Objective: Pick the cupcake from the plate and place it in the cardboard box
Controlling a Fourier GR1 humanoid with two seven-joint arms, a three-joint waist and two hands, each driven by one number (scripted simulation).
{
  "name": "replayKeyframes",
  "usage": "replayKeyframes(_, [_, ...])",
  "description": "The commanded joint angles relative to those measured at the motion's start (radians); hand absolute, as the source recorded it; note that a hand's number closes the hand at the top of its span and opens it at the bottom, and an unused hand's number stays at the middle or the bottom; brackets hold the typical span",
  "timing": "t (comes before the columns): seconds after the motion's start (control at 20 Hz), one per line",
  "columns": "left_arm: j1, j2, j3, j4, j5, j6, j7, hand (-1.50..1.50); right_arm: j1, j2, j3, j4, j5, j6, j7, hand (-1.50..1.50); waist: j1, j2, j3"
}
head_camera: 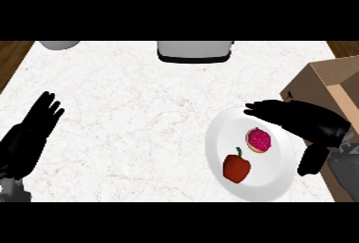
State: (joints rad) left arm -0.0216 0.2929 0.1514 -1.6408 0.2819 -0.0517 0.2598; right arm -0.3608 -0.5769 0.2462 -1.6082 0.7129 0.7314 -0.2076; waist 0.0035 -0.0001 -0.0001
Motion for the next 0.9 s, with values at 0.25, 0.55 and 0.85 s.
replayKeyframes(0.25, [0.009,-0.042,0.014,-0.004,-0.031,-0.016,-0.015,0.0,-0.011,0.11,0.009,0.001,0.126,0.044,0.043,-1.5,0.0,0.0,0.0])
replayKeyframes(0.55, [-0.052,-0.048,0.021,0.032,-0.057,0.0,0.009,0.0,0.043,0.128,0.021,0.017,0.208,-0.002,0.028,-1.5,-0.002,0.0,0.0])
replayKeyframes(0.85, [0.002,-0.056,0.042,0.02,-0.05,-0.048,-0.017,0.0,0.029,0.135,0.001,0.051,0.272,-0.002,-0.013,-1.5,-0.001,0.0,0.0])
